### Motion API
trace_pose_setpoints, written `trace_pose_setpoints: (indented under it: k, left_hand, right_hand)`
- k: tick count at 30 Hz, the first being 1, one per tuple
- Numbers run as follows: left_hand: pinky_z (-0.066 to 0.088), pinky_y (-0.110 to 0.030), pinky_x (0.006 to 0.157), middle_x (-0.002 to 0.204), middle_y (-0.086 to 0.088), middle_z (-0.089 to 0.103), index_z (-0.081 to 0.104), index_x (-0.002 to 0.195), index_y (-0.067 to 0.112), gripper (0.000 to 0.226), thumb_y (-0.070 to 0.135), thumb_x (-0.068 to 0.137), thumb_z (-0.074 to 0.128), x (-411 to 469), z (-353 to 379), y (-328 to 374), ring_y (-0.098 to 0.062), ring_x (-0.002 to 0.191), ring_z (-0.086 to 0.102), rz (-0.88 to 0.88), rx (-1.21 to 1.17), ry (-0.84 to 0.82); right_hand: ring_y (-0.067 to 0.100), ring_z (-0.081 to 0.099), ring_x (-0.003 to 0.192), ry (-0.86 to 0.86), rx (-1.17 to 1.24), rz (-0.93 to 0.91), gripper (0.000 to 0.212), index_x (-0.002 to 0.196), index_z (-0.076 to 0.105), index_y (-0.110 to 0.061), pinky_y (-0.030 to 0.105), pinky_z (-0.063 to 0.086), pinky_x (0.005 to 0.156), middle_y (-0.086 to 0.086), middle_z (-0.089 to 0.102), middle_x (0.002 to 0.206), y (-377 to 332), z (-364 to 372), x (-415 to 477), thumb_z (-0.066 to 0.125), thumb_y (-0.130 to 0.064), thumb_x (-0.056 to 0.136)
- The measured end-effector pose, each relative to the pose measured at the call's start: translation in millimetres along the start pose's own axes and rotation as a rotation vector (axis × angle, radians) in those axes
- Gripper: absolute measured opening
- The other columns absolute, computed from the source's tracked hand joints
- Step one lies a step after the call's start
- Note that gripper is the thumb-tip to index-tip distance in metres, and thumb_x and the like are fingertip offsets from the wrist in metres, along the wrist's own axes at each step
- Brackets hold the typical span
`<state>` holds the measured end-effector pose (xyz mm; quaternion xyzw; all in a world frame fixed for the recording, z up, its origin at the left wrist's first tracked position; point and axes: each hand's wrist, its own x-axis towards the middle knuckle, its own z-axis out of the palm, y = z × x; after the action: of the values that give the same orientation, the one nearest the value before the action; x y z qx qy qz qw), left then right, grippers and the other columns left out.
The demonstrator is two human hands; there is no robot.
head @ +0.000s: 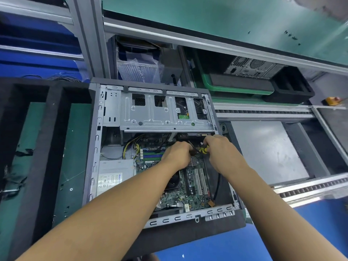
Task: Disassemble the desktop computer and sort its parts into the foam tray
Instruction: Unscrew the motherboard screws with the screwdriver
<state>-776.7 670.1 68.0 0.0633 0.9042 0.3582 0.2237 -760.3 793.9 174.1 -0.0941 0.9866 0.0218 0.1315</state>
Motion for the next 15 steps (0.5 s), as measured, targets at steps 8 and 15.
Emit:
trace_pose_setpoints:
  k: [8,15]
  left_hand:
    - [0.049,-0.039,0.09,0.129,-0.006,0.061,0.061,0.129,0.041,0.053,0.007,0.093,0.042,-1.2,-1.7,0.7,-0.033,0.114,0.058,0.026,0.006,-0.035]
    - [0.048,-0.041,0.094,0.134,-0.003,0.06,0.058,0.131,0.045,0.059,0.005,0.091,0.041,-1.2,-2.0,0.5,-0.032,0.119,0.056,0.039,0.011,-0.042]
  right_hand:
    - [0.031,0.06,0.096,0.013,0.002,-0.014,0.028,0.111,0.059,-0.009,0.033,0.044,0.067,0.01,0.057,0.106,1.5,2.4,0.6,0.057,0.006,0.087]
    - [0.032,0.06,0.096,0.03,0.021,-0.007,0.029,0.111,0.06,-0.009,0.035,0.046,0.07,0.011,0.058,0.107,0.6,2.7,-1.2,0.055,0.007,0.087]
